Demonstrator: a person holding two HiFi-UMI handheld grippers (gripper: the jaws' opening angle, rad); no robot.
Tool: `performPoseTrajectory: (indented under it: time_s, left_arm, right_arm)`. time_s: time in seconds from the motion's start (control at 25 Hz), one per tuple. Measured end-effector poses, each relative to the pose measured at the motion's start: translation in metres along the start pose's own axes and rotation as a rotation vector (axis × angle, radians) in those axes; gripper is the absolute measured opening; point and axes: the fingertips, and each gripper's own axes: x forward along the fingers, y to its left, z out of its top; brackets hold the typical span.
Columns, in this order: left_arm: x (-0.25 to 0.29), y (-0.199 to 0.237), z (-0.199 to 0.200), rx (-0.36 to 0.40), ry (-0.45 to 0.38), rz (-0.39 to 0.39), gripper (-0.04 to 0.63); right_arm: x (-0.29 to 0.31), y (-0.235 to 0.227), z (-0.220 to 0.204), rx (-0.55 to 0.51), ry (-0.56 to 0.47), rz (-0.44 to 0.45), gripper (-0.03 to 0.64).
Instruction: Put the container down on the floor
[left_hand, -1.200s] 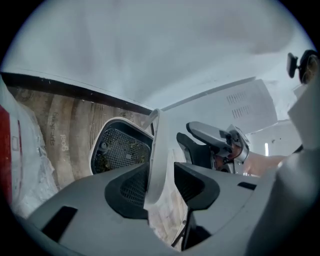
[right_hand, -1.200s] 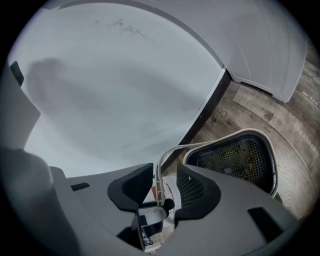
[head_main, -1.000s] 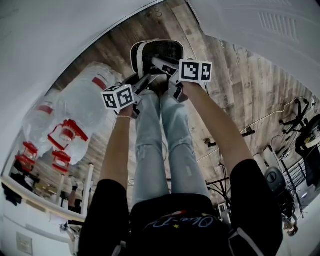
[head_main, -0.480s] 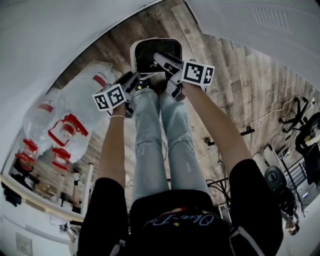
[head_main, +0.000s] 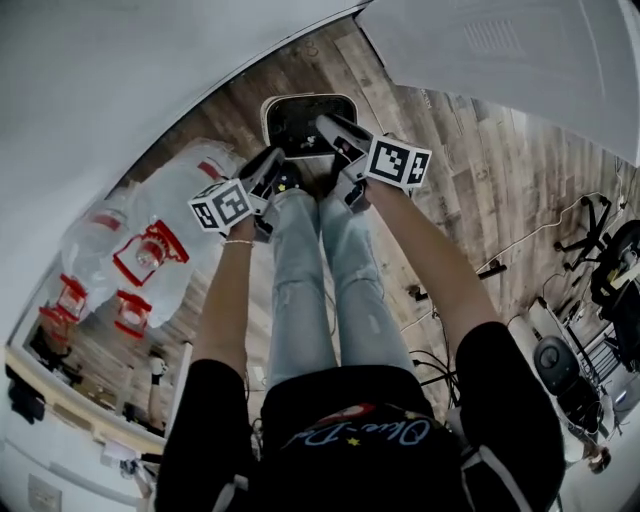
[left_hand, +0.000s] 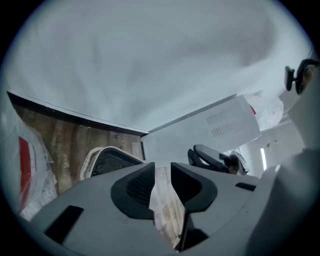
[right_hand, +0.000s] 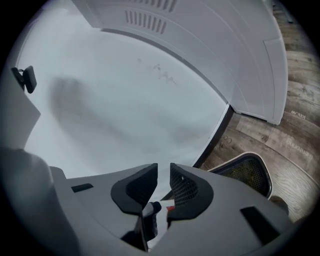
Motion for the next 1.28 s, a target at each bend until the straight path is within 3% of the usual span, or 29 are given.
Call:
performPoseTrajectory:
  time_s: [0.2, 0.4, 0.6, 0.84, 1.12, 1.28]
  left_arm:
    - [-0.016, -0.068, 0.022, 0.123, -0.023, -0.075, 0.015]
    - [-0.049, -0.145, 0.053, 0.289, -0.096, -0.120, 0.006]
    - [-0.087, -0.224, 0.069, 0.356, -0.152, -0.204, 0.006]
    - [-0.120, -0.303, 0.091, 0.551, -0.167, -0.180, 0.006]
    - [-0.162, -0.384, 0.122, 0.609, -0.283, -0.196, 0.006]
    - [-0.181, -0.423, 0.125, 0.691, -0.287, -0.211, 0.006]
  right_arm:
    - [-0.033, 0.036, 0.033, -0.054, -0.100, -0.022, 0.013]
    - [-0.074, 0.089, 0.059, -0.179, -0.120, -0.001, 0.000]
    - [-0.122, 0.147, 0.076, -0.282, -0.117, -0.010, 0.000]
    - [-0.168, 0.225, 0.101, -0.401, -0.170, 0.028, 0.000]
    - [-0.209, 0.308, 0.115, -0.574, -0.249, 0.075, 0.000]
    - [-0.227, 0.346, 0.116, -0.653, -0.266, 0.116, 0.000]
